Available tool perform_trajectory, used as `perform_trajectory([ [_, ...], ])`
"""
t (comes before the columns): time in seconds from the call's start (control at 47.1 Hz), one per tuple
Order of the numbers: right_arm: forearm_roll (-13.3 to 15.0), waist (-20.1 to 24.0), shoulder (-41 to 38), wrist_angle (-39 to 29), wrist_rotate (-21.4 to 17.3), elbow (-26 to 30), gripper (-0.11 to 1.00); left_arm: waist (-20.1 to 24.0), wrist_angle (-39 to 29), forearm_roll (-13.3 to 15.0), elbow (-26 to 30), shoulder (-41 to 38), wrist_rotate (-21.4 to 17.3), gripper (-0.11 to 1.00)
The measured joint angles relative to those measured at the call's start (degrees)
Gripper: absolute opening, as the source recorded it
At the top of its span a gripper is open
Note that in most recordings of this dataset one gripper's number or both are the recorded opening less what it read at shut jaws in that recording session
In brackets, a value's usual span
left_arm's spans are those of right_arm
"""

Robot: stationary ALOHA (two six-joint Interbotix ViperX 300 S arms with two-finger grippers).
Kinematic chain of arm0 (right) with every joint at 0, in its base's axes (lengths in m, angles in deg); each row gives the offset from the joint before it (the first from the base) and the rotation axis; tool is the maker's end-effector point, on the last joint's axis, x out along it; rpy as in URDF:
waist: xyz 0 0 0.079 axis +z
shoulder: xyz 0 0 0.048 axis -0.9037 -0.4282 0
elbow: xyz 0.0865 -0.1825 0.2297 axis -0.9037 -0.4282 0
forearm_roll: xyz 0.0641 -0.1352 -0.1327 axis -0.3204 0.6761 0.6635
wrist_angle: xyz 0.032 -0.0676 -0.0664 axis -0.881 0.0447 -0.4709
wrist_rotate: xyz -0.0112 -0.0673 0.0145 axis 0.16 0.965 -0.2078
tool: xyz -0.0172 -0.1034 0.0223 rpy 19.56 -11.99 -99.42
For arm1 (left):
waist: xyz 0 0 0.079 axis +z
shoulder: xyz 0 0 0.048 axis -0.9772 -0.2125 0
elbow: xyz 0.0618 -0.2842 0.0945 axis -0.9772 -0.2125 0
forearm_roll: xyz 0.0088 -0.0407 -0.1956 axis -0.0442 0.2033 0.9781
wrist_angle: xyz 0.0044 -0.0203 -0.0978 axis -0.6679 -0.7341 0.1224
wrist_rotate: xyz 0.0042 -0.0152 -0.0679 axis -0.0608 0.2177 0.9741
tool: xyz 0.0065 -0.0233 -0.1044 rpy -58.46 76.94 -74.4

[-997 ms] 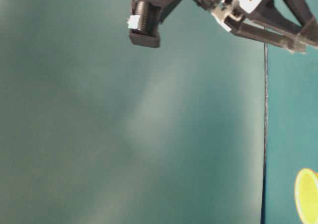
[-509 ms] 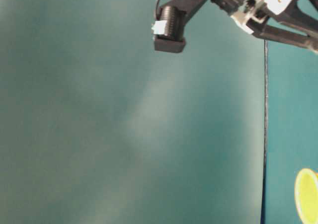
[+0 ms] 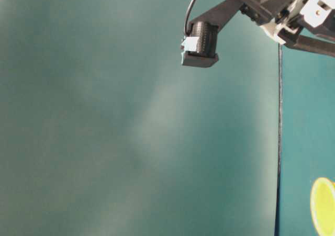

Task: Move the block to the right with right arm.
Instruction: 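Lift the orange cube and carry it rightward with the right gripper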

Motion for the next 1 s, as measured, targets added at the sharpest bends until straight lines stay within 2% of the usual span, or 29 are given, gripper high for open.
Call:
perform_trajectory([
  [0.149,-0.1,-0.1,0.1,-1.1,-0.1,0.2,0.41,-0.1,0.0,-0.1,0.0,0.1,0.0,0.00],
  [0.34,-0.3,-0.2,1.7,-5.8,-0.1,1.4,0.40,0.0,0.0,-0.1,0.0,0.1,0.0,0.00],
  [0.743,-0.2,-0.4,10.5,-19.3,-0.2,4.8,0.40,-0.1,0.0,-0.1,-0.1,-0.1,0.0,0.00],
  [0.997,-0.3,-0.3,16.3,-24.3,-0.3,4.8,0.41,-0.1,0.0,-0.1,0.0,-0.1,-0.1,0.00],
])
